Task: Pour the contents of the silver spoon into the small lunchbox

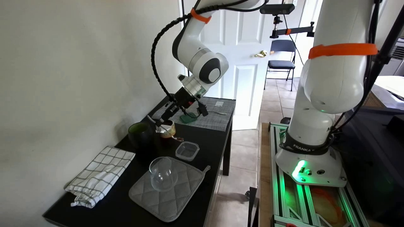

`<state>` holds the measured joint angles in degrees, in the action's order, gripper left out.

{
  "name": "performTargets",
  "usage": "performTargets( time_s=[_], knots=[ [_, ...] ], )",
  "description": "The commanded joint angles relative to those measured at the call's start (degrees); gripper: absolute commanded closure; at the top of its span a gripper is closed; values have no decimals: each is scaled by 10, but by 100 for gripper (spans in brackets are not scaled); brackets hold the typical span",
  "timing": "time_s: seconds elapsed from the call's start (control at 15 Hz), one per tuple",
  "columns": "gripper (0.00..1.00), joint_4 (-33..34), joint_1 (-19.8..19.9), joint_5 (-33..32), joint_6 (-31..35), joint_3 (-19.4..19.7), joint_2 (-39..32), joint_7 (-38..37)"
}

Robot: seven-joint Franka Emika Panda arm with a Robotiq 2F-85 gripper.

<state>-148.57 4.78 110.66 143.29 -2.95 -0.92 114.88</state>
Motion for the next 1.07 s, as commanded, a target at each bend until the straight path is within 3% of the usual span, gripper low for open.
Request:
performTargets(
  time_s=[0.0, 1.0],
  knots=[
    [97, -16, -13, -1, -31, 21, 16, -3],
    [97, -24, -15, -5, -50, 33, 23, 1]
  ],
)
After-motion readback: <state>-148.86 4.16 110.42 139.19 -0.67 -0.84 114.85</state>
